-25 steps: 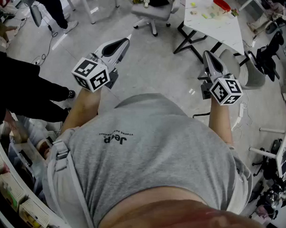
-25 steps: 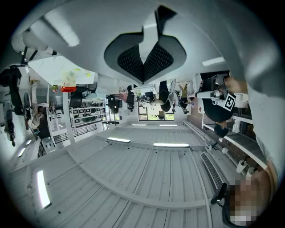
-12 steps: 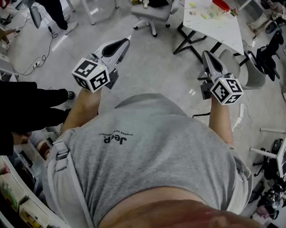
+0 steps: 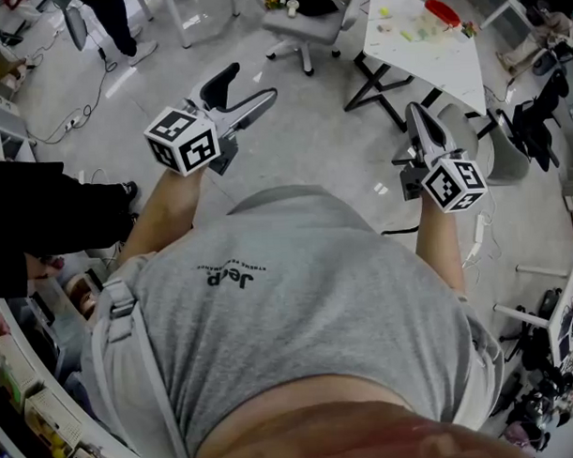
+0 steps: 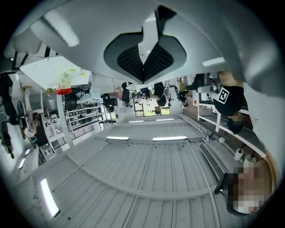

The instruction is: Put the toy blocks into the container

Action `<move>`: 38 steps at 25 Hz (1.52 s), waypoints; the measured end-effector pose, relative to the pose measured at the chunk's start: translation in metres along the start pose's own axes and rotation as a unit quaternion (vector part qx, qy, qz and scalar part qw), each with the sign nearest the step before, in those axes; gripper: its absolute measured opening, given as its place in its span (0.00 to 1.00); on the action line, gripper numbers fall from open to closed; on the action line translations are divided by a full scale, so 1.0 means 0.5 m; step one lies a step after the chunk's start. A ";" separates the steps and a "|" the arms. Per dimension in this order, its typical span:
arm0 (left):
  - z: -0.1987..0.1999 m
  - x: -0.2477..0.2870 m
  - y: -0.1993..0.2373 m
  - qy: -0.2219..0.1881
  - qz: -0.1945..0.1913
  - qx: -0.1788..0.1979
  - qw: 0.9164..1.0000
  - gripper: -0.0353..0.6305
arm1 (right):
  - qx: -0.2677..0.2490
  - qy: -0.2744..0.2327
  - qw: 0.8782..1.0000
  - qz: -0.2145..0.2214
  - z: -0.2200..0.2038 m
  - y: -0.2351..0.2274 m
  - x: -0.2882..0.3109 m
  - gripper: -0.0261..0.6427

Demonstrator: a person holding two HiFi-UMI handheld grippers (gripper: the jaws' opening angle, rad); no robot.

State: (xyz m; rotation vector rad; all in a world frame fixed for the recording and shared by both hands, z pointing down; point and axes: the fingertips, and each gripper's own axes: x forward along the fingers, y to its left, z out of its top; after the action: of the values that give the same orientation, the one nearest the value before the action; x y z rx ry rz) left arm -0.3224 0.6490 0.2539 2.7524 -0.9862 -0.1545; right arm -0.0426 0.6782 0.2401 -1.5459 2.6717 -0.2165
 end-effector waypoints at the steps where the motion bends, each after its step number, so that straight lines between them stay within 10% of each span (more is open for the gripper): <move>1: -0.001 0.004 -0.007 -0.001 0.004 0.002 1.000 0.72 | -0.001 0.000 1.000 0.002 0.001 -0.007 -0.006 0.04; 20: -0.057 0.121 -0.104 0.011 0.031 -0.001 0.999 0.72 | -0.009 0.008 0.999 0.039 -0.008 -0.148 -0.035 0.04; 38: 0.058 0.332 0.400 -0.006 -0.057 -0.013 0.998 0.72 | -0.039 -0.009 0.998 -0.042 0.044 -0.200 0.432 0.04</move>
State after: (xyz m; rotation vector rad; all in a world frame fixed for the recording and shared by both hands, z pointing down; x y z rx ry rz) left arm -0.3223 0.3880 0.2682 2.7871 -0.8230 -0.2017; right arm -0.0622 0.4401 0.2392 -1.6746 2.6348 -0.1004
